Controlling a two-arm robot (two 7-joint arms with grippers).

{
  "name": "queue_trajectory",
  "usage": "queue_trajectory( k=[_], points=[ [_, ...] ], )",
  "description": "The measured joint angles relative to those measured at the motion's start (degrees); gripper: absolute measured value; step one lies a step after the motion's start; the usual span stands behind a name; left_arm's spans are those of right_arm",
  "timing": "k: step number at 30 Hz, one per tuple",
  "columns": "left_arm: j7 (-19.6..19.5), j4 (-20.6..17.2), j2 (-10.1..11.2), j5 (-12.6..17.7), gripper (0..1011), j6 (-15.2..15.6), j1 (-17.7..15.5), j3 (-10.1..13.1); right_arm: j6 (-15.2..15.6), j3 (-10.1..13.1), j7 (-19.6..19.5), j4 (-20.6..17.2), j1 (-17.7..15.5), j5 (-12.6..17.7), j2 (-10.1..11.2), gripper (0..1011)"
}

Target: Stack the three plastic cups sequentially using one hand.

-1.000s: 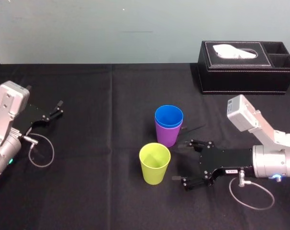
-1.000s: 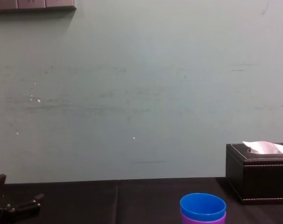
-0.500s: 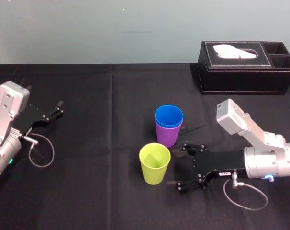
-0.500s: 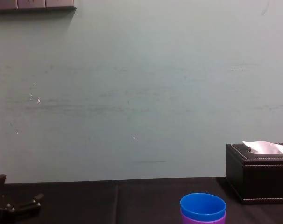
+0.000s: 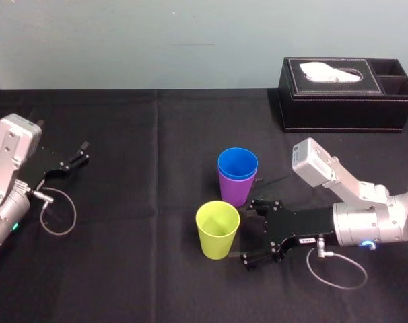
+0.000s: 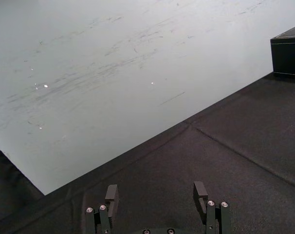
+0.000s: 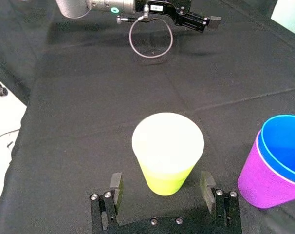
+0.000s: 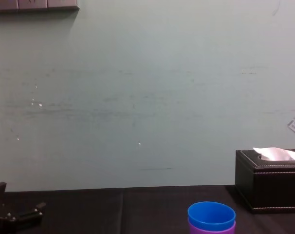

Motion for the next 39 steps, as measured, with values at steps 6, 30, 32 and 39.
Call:
queue_trajectory(
  k=[6, 30, 32, 39],
  points=[
    [0.0, 0.0, 0.0, 0.0, 1011, 0.0, 0.0, 0.0, -0.27, -0.65, 0.27, 0.92, 1.0, -0.49, -0.8, 1003],
    [0.0, 0.0, 0.0, 0.0, 1011, 0.0, 0.0, 0.0, -0.82, -2.45, 1.21, 4.48, 4.38, -0.96, -4.34, 1003],
    [0.0, 0.0, 0.0, 0.0, 1011, 0.0, 0.0, 0.0, -0.78, -2.7, 1.39, 4.66, 4.63, -1.01, -4.55, 1003],
    [0.0, 0.0, 0.0, 0.0, 1011, 0.0, 0.0, 0.0, -0.72, -2.77, 1.43, 4.7, 4.71, -1.07, -4.6, 1003]
  ],
)
